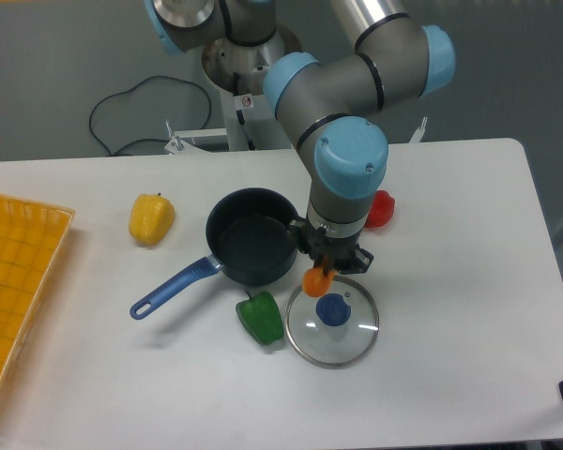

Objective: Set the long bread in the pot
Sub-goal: 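Lift the held orange long bread off the glass lid toward the pot, then move the gripper with the bread over the dark blue pot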

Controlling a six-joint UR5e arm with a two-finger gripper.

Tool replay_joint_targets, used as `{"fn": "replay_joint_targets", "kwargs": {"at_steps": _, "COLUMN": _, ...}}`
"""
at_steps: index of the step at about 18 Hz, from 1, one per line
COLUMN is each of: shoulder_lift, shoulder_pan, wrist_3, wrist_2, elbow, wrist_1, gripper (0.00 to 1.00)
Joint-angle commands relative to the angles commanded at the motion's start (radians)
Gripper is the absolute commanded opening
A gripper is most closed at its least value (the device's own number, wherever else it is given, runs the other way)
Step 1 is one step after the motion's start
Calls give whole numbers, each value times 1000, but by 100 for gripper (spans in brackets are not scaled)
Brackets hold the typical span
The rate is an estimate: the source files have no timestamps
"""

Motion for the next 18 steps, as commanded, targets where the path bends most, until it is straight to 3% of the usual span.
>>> {"fn": "replay_joint_targets", "kwargs": {"at_steps": 5, "shoulder_lift": 20, "shoulder_pan": -3, "wrist_3": -2, "wrist_2": -72, "elbow": -3, "wrist_1": -8, "gripper": 4}}
{"fn": "replay_joint_targets", "kwargs": {"at_steps": 9, "shoulder_lift": 20, "shoulder_pan": -12, "wrist_3": -52, "wrist_2": -205, "elbow": -2, "wrist_1": 6, "gripper": 4}}
{"fn": "replay_joint_targets", "kwargs": {"at_steps": 18, "shoulder_lift": 22, "shoulder_pan": -43, "wrist_3": -51, "wrist_2": -239, "elbow": 0, "wrist_1": 80, "gripper": 4}}
